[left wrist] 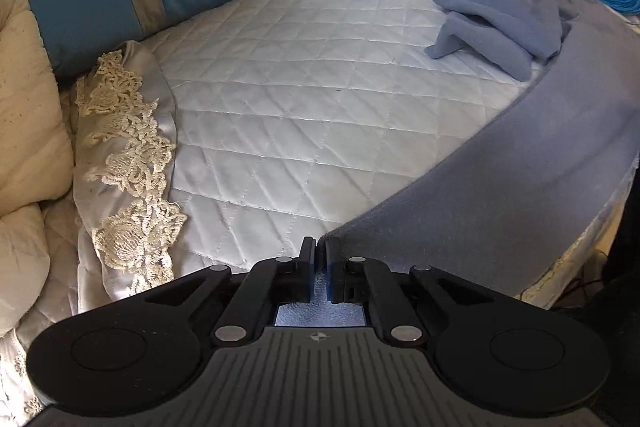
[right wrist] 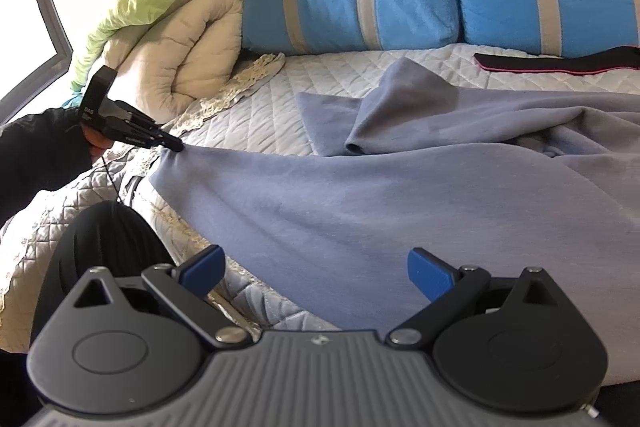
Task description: Fold clothes
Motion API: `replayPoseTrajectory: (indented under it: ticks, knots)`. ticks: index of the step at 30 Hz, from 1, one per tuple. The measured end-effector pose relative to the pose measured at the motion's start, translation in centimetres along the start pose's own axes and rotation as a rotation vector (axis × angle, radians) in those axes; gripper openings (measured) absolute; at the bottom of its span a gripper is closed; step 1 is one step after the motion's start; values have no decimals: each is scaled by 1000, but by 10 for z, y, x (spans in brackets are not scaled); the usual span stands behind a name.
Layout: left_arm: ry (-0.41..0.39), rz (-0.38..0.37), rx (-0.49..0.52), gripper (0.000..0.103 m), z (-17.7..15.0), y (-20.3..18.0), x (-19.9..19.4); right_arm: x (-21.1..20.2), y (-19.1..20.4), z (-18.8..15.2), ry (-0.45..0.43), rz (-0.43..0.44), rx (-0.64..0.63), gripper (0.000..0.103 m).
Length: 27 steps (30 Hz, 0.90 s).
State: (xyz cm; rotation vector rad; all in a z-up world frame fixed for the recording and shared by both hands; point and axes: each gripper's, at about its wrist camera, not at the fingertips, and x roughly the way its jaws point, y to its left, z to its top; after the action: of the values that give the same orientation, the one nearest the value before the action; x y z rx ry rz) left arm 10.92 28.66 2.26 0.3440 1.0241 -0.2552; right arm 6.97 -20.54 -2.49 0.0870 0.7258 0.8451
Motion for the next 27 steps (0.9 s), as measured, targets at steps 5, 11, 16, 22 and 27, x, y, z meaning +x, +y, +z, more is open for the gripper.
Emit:
replayPoseTrajectory:
  ticks: [5,11,16,22,27]
  knots:
    - [50,-1,-9,13,4,-5,14,-9,-7,1,-18,-24,13,101]
    - [-175,-50,-264,66,20,7,-17,-12,-17,6,-34,-46,51,103]
    - [-207,-51,-422,69,58,-14,-12,-1,-18,11,-41,-41,98,103]
    - [-186,-220,-629,69,93,-35,35,6,-12,13,-41,-13,112,103]
    - [-148,-298,-706,69,110,-58,77,11,-8,14,-39,8,126,103]
